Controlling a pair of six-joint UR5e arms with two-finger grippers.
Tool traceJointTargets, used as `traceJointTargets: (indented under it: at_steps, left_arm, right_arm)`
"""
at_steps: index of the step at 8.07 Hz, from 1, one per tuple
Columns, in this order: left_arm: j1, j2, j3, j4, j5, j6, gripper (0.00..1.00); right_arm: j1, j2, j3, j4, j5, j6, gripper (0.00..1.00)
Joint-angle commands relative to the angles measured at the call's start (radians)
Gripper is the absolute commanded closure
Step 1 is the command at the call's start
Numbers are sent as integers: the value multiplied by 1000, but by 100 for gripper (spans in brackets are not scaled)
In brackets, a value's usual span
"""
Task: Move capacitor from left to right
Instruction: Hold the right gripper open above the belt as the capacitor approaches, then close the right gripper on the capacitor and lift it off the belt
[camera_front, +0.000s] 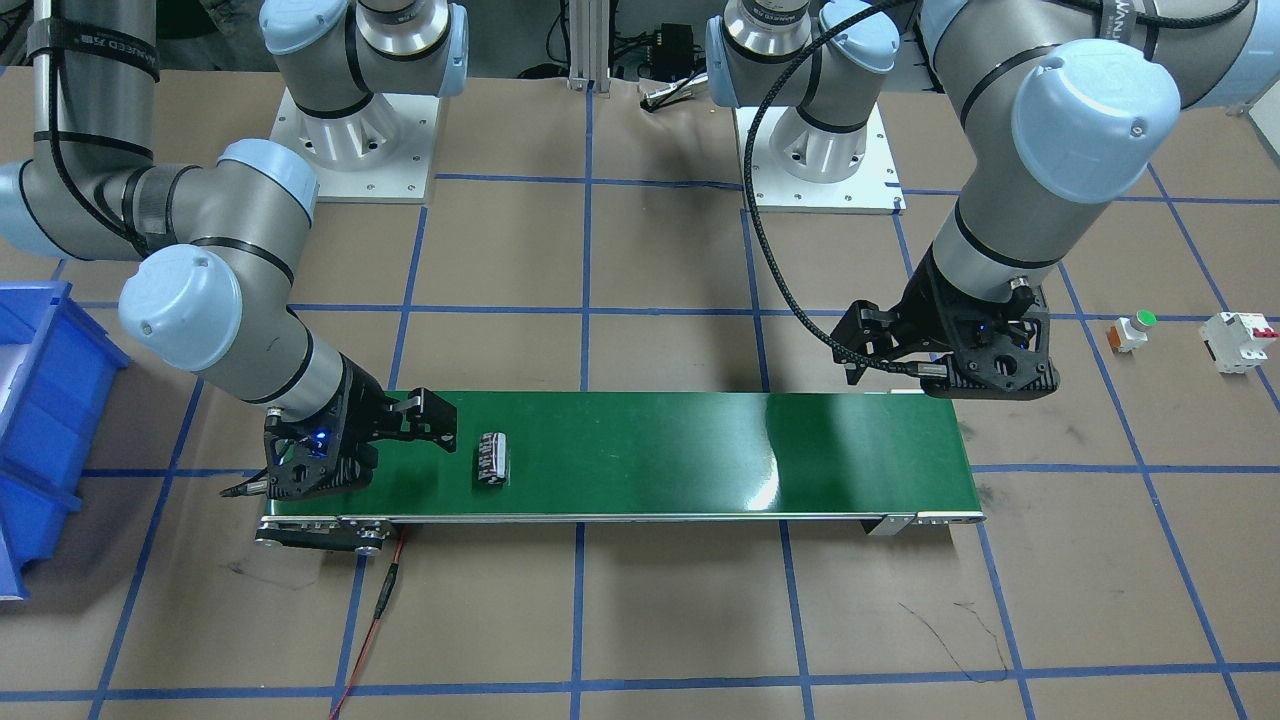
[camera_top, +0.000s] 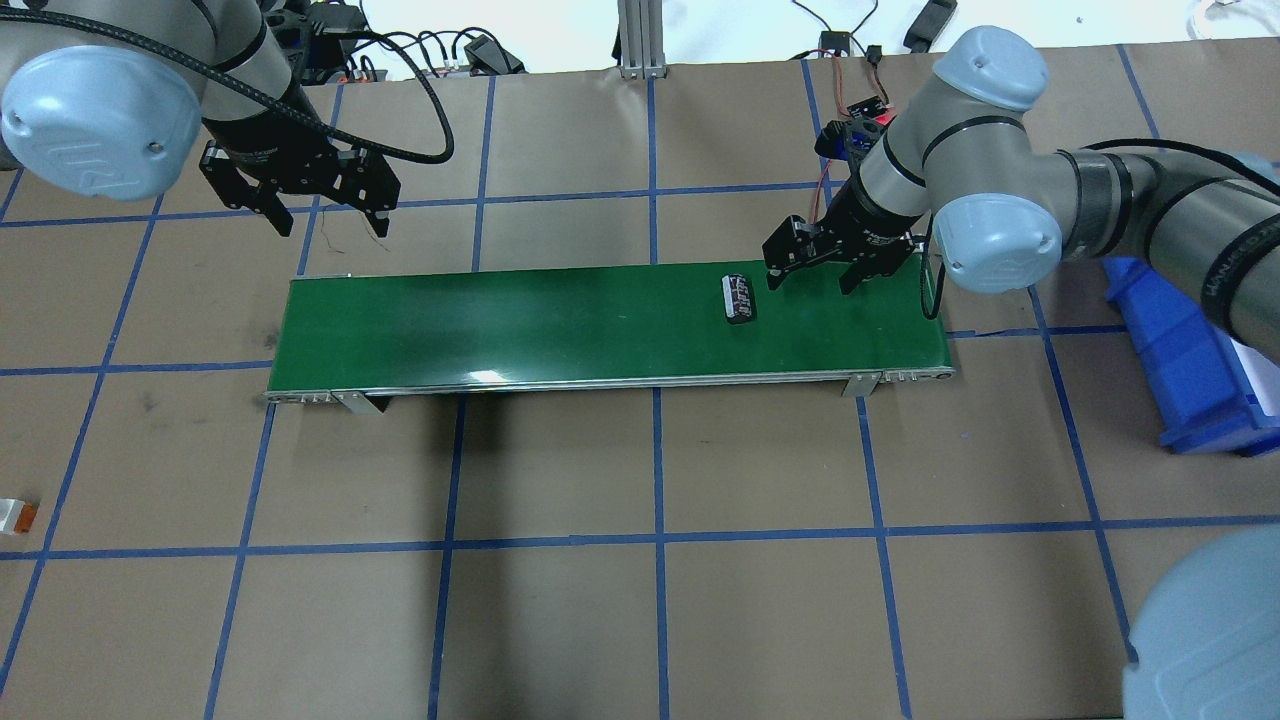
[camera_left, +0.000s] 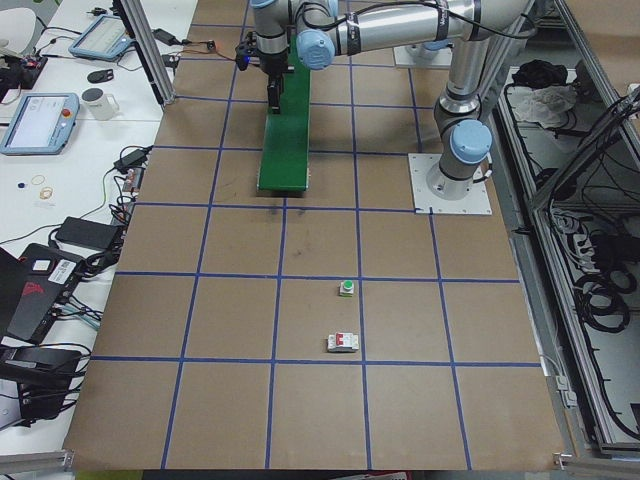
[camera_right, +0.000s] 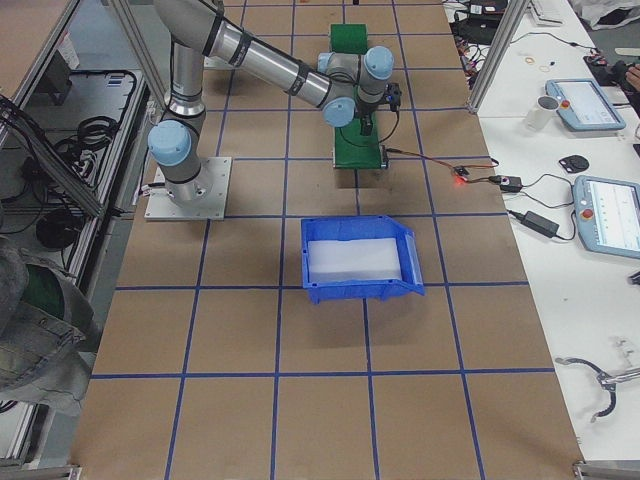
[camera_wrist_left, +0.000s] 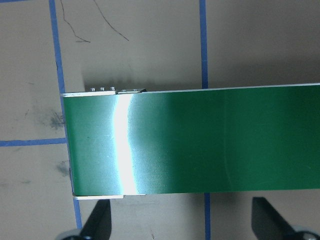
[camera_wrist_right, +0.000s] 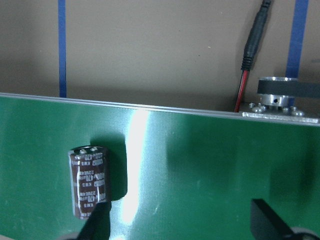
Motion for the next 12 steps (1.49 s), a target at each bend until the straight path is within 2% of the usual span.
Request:
traceJointTargets:
  at_steps: [1, 5, 8, 10, 12]
  left_arm:
    - [0, -1, 0, 1, 0, -3, 0]
    - [0, -1, 0, 1, 2, -3, 0]
    - [0, -1, -2, -1, 2, 1, 0]
    - [0, -1, -2, 1, 0, 1, 0]
    - [0, -1, -3, 1, 0, 1, 0]
  right_arm:
    - [0, 0, 0, 1, 0, 0, 0]
    - [0, 2, 0, 1, 0, 0, 1]
    - [0, 12, 2, 1, -2, 0, 6]
    - [0, 18, 2, 1, -3, 0, 19]
    - [0, 21, 0, 1, -12, 0, 43]
